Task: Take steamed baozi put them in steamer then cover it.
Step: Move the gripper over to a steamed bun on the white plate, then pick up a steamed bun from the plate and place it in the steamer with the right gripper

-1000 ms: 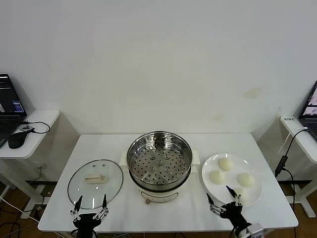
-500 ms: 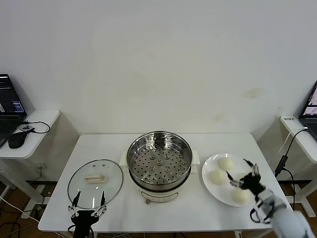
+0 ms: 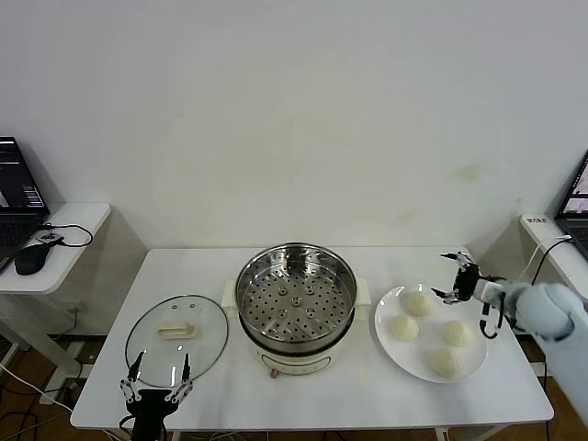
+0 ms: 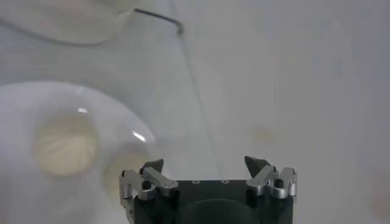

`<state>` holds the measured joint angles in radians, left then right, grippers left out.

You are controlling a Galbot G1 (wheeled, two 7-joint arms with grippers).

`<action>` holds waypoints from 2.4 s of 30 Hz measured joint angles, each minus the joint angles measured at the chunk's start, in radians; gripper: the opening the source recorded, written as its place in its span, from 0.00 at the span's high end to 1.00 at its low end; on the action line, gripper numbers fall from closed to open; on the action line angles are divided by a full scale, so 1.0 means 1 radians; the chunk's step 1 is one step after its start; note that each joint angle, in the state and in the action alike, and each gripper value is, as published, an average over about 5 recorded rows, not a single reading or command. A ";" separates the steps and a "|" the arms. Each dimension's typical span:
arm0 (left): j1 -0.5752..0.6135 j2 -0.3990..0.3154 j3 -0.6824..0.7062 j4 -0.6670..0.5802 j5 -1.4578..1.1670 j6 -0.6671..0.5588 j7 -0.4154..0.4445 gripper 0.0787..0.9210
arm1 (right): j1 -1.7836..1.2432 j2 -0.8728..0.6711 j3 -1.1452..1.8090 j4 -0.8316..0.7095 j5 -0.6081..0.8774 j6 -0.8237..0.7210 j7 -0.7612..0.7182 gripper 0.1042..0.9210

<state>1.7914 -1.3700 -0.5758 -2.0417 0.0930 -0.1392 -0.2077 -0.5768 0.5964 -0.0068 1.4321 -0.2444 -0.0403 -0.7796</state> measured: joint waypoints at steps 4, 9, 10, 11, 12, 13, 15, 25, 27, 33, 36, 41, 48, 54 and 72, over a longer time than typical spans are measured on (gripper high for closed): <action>-0.002 0.003 -0.008 0.000 0.009 -0.009 0.004 0.12 | 0.147 -0.015 -0.182 -0.057 0.004 0.014 -0.071 0.12; -0.002 0.005 -0.018 0.000 0.017 -0.017 0.010 0.12 | 0.274 -0.012 -0.364 -0.122 0.003 0.022 -0.128 0.12; -0.002 0.005 -0.020 -0.001 0.018 -0.018 0.011 0.12 | 0.292 -0.008 -0.391 -0.134 0.003 0.023 -0.136 0.12; -0.002 0.006 -0.023 -0.001 0.019 -0.019 0.012 0.12 | 0.308 -0.003 -0.415 -0.146 0.002 0.024 -0.143 0.12; -0.002 0.006 -0.025 -0.001 0.020 -0.019 0.013 0.12 | 0.323 0.003 -0.437 -0.158 0.001 0.024 -0.149 0.12; -0.003 0.006 -0.028 -0.001 0.020 -0.020 0.014 0.12 | 0.336 0.009 -0.456 -0.169 0.001 0.024 -0.154 0.12; -0.004 0.006 -0.033 -0.002 0.021 -0.020 0.015 0.12 | 0.358 0.022 -0.491 -0.191 0.001 0.024 -0.163 0.12; -0.005 0.007 -0.047 0.008 0.025 -0.028 0.017 0.12 | 0.408 0.103 -0.568 -0.296 -0.019 0.023 -0.167 0.12; -0.004 0.009 -0.048 0.008 0.027 -0.029 0.018 0.12 | 0.412 0.121 -0.571 -0.318 -0.025 0.022 -0.163 0.12; -0.007 0.013 -0.053 0.011 0.029 -0.030 0.018 0.12 | 0.417 0.167 -0.576 -0.374 -0.045 0.017 -0.153 0.13; -0.006 0.013 -0.053 0.013 0.030 -0.033 0.017 0.12 | 0.418 0.185 -0.578 -0.398 -0.054 0.014 -0.151 0.14; -0.005 0.013 -0.054 0.016 0.031 -0.037 0.015 0.12 | 0.422 0.210 -0.580 -0.429 -0.068 0.013 -0.150 0.18; -0.006 0.013 -0.055 0.016 0.031 -0.038 0.014 0.12 | 0.429 0.224 -0.582 -0.448 -0.075 0.010 -0.155 0.28; -0.006 0.014 -0.056 0.016 0.031 -0.038 0.014 0.12 | 0.441 0.222 -0.594 -0.445 -0.069 0.008 -0.167 0.33; -0.013 0.029 -0.062 0.010 0.006 -0.037 0.016 0.12 | 0.694 0.111 -0.785 -0.269 0.103 -0.009 -0.207 0.35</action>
<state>1.7780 -1.3407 -0.6382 -2.0320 0.0993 -0.1761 -0.1919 0.1170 0.7070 -0.7913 1.1629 -0.1419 -0.0496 -0.9862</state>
